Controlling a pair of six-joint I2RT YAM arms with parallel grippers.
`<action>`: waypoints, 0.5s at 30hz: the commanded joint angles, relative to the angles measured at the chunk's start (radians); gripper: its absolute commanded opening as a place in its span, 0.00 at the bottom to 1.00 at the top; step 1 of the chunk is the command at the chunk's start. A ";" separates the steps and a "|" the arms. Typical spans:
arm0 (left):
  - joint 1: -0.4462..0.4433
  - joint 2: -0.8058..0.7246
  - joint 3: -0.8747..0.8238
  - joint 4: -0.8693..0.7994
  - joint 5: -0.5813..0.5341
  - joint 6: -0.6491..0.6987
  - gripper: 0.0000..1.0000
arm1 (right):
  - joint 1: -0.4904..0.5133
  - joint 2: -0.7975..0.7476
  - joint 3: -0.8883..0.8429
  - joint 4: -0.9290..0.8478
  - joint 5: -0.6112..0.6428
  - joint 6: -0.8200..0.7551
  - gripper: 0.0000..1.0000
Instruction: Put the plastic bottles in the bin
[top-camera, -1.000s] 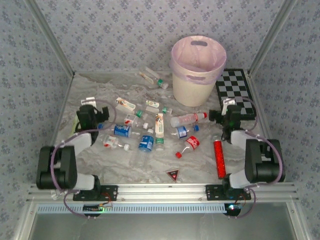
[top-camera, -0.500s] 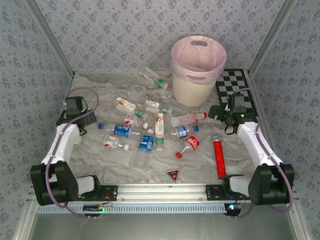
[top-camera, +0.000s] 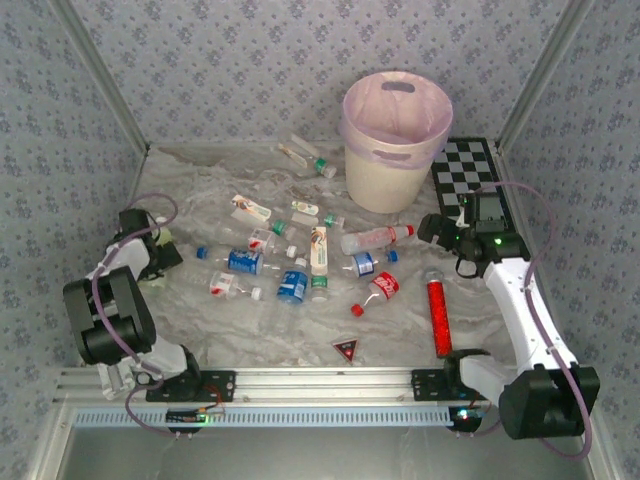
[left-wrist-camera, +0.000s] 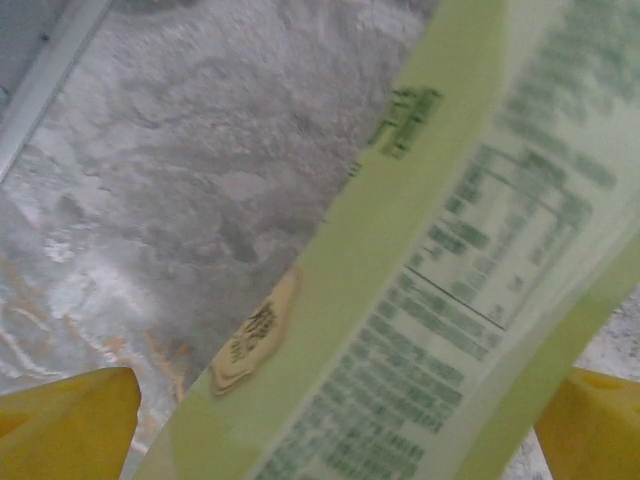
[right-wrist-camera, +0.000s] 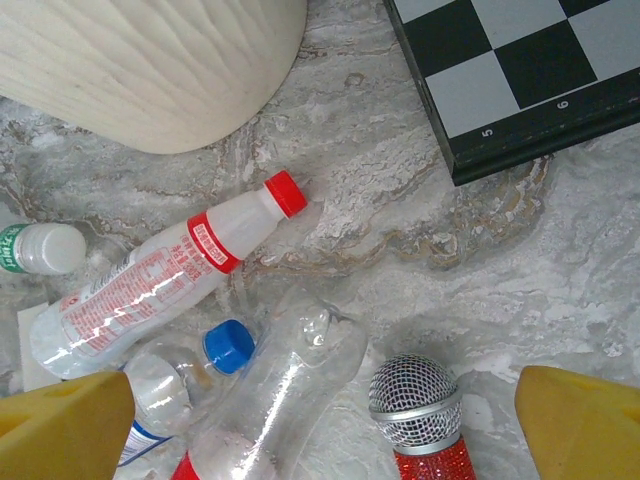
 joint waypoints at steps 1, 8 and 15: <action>0.012 0.033 0.043 0.032 0.040 0.013 0.96 | 0.007 -0.031 0.028 -0.035 -0.017 0.026 1.00; 0.012 0.007 0.075 0.014 0.058 0.006 0.71 | 0.009 -0.105 0.040 -0.036 -0.004 0.021 1.00; 0.008 -0.177 0.138 -0.076 0.071 -0.015 0.54 | 0.021 -0.179 0.042 0.099 -0.213 0.007 1.00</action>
